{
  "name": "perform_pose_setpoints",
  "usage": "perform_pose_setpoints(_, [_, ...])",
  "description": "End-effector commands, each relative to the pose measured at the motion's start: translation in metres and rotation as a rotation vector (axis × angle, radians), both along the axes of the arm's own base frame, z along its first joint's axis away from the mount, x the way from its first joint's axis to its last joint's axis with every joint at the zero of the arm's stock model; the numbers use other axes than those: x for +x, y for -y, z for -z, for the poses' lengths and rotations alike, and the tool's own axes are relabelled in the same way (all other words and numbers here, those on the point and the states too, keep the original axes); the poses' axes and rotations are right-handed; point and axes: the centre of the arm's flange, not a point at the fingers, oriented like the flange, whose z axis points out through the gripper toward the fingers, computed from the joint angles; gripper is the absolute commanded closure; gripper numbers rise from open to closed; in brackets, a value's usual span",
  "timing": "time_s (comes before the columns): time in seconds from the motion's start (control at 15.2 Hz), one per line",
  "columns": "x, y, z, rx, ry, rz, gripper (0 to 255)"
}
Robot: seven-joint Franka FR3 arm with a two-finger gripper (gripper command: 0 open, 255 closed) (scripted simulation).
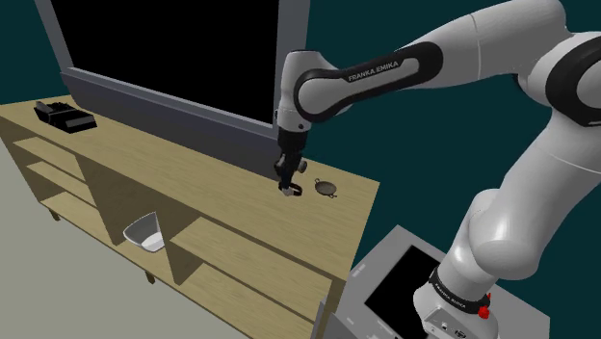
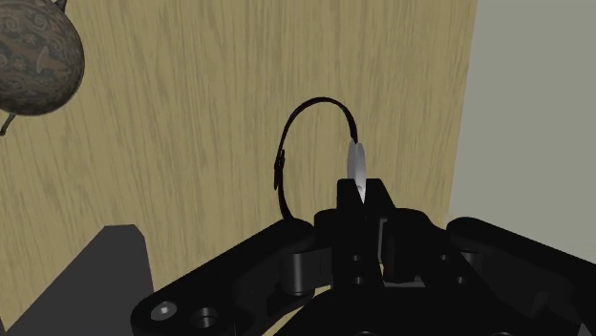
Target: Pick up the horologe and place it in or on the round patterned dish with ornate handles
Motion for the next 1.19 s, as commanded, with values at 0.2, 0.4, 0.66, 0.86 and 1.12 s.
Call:
perform_pose_setpoints(0.2, [0.000, 0.000, -0.027, 0.000, 0.000, 0.000, 255])
perform_pose_setpoints(0.4, [0.001, 0.013, -0.036, 0.000, 0.000, 0.000, 255])
perform_pose_setpoints(0.66, [0.005, 0.065, -0.044, 0.000, 0.000, 0.000, 255])
perform_pose_setpoints(0.86, [0.008, 0.104, -0.050, 0.000, 0.000, 0.000, 255])
perform_pose_setpoints(1.12, [0.011, 0.156, -0.058, 0.000, 0.000, 0.000, 255])
